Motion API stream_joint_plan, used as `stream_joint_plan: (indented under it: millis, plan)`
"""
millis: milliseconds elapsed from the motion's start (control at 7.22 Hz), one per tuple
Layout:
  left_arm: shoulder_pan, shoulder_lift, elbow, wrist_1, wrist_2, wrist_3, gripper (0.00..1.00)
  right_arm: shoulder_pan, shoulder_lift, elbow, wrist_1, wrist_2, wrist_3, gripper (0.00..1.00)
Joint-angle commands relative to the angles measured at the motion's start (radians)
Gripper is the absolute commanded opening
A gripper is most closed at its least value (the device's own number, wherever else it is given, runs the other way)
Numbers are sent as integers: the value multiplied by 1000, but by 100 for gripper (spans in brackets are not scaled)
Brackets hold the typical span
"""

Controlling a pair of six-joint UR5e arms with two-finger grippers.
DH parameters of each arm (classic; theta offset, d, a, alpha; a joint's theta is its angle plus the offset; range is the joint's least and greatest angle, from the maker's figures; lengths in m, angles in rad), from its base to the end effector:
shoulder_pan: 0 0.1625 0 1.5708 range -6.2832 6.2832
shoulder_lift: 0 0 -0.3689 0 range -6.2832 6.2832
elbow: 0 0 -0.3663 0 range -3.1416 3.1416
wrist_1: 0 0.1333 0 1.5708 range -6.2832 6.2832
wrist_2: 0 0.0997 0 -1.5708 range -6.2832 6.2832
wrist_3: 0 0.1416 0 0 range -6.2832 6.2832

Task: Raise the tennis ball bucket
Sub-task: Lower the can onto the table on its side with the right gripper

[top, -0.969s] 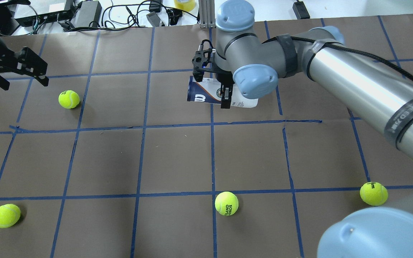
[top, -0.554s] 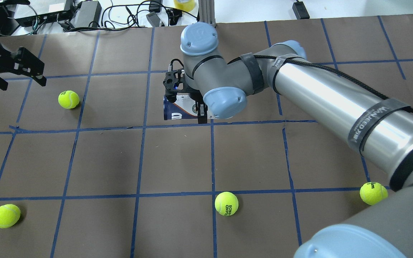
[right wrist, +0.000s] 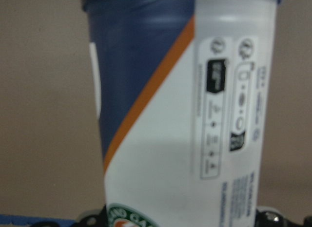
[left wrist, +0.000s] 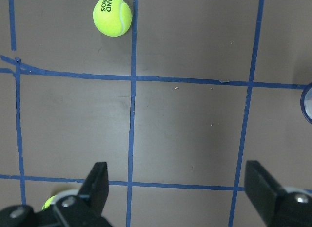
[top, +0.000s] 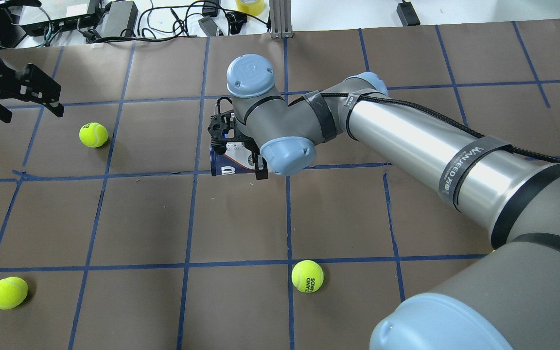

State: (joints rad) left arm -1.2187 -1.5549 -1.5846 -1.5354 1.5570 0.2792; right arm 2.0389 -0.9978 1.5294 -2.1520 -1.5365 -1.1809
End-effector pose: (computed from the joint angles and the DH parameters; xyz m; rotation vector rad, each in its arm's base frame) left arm 0.0335 -0.4835 0.3944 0.1140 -3.1374 0.0627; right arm 0.4041 -0.4931 0.1504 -2.2956 2.1210 -0.0914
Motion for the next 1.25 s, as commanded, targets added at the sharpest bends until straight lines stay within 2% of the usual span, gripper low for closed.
stream_joint_plan:
  millis: [0, 277, 415, 554, 692, 969, 1108]
  plan:
    - [-1, -1, -2, 1, 0, -5, 100, 3, 8, -2, -3, -2, 7, 72]
    - [-2, -2, -3, 1, 2, -14, 100, 6, 30, -3, -6, -16, 7, 77]
    - [-2, -4, 0, 1, 0, -15, 100, 6, 37, -5, -6, -14, 9, 88]
    - [-8, -11, 0, 9, 1, -31, 100, 6, 36, -11, -5, -16, 7, 91]
    - [-8, -11, 0, 17, 2, -32, 100, 4, 45, -12, -6, -19, 9, 100]
    - [-12, -22, -14, 31, -20, -32, 100, 3, 48, -17, -3, -17, 15, 100]
    - [-12, -22, -15, 31, -73, -35, 100, -6, 35, -23, 3, -13, 48, 100]
